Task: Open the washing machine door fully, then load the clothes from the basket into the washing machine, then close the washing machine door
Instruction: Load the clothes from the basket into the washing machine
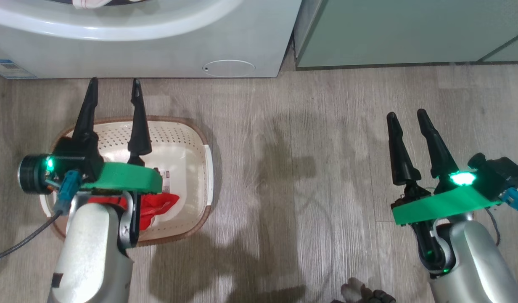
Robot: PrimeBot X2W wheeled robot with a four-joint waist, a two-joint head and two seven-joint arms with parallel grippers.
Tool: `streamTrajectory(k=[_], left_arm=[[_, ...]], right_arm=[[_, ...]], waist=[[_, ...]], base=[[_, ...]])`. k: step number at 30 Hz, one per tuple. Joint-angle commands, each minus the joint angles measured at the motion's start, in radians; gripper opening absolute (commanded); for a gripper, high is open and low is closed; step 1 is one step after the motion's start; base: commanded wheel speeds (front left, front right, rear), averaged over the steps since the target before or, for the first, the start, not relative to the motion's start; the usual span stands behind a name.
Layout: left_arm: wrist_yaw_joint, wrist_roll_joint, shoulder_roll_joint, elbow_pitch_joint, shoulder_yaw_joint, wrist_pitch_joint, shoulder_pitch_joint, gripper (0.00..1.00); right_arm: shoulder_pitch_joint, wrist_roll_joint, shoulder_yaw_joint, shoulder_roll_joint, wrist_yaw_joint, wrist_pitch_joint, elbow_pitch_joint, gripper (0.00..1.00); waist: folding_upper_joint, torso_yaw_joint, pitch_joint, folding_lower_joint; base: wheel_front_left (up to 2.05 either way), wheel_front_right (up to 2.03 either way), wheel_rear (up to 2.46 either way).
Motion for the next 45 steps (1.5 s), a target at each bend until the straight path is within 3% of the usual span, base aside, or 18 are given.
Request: streamTrajectory(k=[1,30,37,45], left_arm=[[-0.001,0.008,0.003,-0.035,0.038,-0.005,0.002,1.00],[-0.040,0.014,-0.010,0.070,0.049,-0.005,-0.015,1.00],[-0.057,0.057,0.038,0.159,0.040,-0.005,-0.099,1.00],[-0.056,0.073,0.130,0.326,0.072,0.037,-0.359,1.00]], right_arm=[[0.010,0.000,0.021,0.004,0.000,-0.009,-0.031,1.00],[0.001,-0.005,0.024,0.004,0.000,-0.009,-0.038,1.00],[-0.015,-0.004,0.031,0.007,0.000,-0.009,-0.040,1.00],[-0.044,0.004,0.054,0.019,0.000,-0.009,-0.029,1.00]], waist=[[-0.0001,-0.001,0.000,0.0001],[-0.0001,-0.005,0.028,0.0001],[-0.0001,-0.019,0.084,0.0001],[-0.0001,-0.051,0.140,0.0001]], base=[[0.00,0.00,0.00],[0.00,0.00,0.00],[0.00,0.00,0.00],[0.00,0.00,0.00]])
